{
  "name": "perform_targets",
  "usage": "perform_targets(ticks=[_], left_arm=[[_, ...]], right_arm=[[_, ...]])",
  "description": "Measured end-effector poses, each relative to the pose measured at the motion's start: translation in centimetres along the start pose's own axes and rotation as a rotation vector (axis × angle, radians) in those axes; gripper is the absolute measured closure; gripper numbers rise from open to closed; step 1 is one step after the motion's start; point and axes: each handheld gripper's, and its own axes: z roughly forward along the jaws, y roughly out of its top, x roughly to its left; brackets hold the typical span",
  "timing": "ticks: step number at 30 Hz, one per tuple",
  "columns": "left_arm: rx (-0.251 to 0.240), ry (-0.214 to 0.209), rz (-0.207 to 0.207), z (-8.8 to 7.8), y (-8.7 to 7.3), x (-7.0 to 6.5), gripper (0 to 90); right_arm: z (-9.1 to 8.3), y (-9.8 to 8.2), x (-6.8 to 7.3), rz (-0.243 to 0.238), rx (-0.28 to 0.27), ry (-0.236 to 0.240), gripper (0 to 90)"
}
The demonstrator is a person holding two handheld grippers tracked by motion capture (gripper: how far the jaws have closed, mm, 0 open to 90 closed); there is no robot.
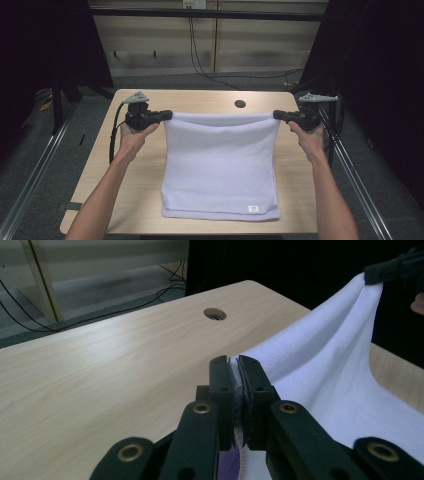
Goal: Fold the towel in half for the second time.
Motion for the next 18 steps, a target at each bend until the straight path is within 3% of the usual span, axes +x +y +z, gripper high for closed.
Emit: perform_targets(ticks=[4, 6, 11, 16, 18], left_arm=[[-0.012, -0.031, 0.025, -2.0, -1.2, -1.7, 86.0], [-0.038, -0.056, 0.017, -3.1, -2.0, -2.6, 86.0], [-0.039, -0.100, 0.036, -5.3, -4.0, -4.8, 86.0], [0.024, -0.160, 0.060, -7.4, -7.2, -7.5, 85.9], [0.068, -0.187, 0.062, -7.9, -8.9, -8.5, 85.7]], right_arm=[[-2.0, -0.8, 1.7, -0.039, -0.015, 0.044, 88.0], [-3.2, -1.3, 2.6, -0.060, -0.018, 0.056, 88.0], [-5.9, -3.2, 5.1, -0.106, -0.015, 0.090, 87.9], [-8.1, -6.5, 7.6, -0.134, 0.034, 0.135, 87.8], [-9.2, -8.9, 8.9, -0.135, 0.076, 0.150, 87.6]])
